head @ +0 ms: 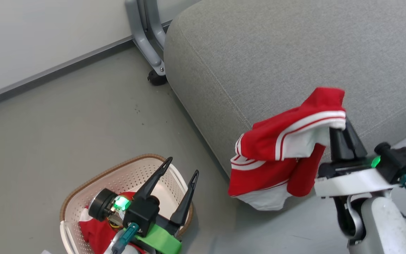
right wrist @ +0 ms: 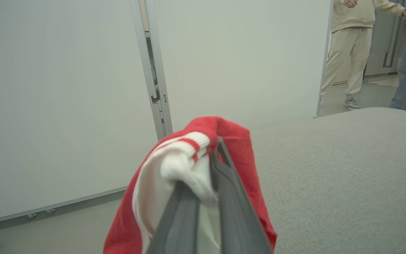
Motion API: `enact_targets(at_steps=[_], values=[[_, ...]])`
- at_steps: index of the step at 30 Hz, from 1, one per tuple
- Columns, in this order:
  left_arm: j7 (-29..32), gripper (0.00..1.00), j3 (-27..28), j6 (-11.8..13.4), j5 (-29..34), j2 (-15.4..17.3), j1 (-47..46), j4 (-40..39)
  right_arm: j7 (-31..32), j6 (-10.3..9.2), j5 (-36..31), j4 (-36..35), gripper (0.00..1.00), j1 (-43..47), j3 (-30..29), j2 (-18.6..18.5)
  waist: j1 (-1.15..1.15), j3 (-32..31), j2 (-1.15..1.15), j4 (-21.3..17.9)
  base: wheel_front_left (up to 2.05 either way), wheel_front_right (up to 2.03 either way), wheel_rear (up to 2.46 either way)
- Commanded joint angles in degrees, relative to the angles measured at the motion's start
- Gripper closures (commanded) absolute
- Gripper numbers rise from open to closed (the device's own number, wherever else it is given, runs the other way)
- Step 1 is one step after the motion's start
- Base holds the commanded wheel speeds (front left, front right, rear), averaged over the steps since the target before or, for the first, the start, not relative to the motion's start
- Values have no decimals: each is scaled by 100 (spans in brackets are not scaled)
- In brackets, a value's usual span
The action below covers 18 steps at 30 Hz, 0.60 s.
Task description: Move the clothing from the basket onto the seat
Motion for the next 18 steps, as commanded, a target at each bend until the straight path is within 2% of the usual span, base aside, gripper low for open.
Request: enact_targets(at_steps=[1,6,8,13,18], values=[[3,0,-28,-47,85,73,-176,-30,-18,-2,30,14,100,-263,-89,-15,0,300,0,162,0,0,0],[24,0,-246,-210,56,180,-609,-138,-18,-2,-134,80,100,-1351,-477,-31,0,974,0,575,0,0,0],[25,0,-373,-253,91,245,-820,-187,-18,-2,-169,127,100,-1826,-673,-202,0,1242,0,752,0,0,0],[41,0,-668,-313,35,318,-1340,-277,-17,-2,-11,331,100,-2922,-1200,-860,0,1889,0,1229,0,0,0],[25,0,-789,-324,-16,423,-1733,-389,-17,-2,175,619,100,-3797,-1642,-1552,0,2501,0,1531,0,0,0]])
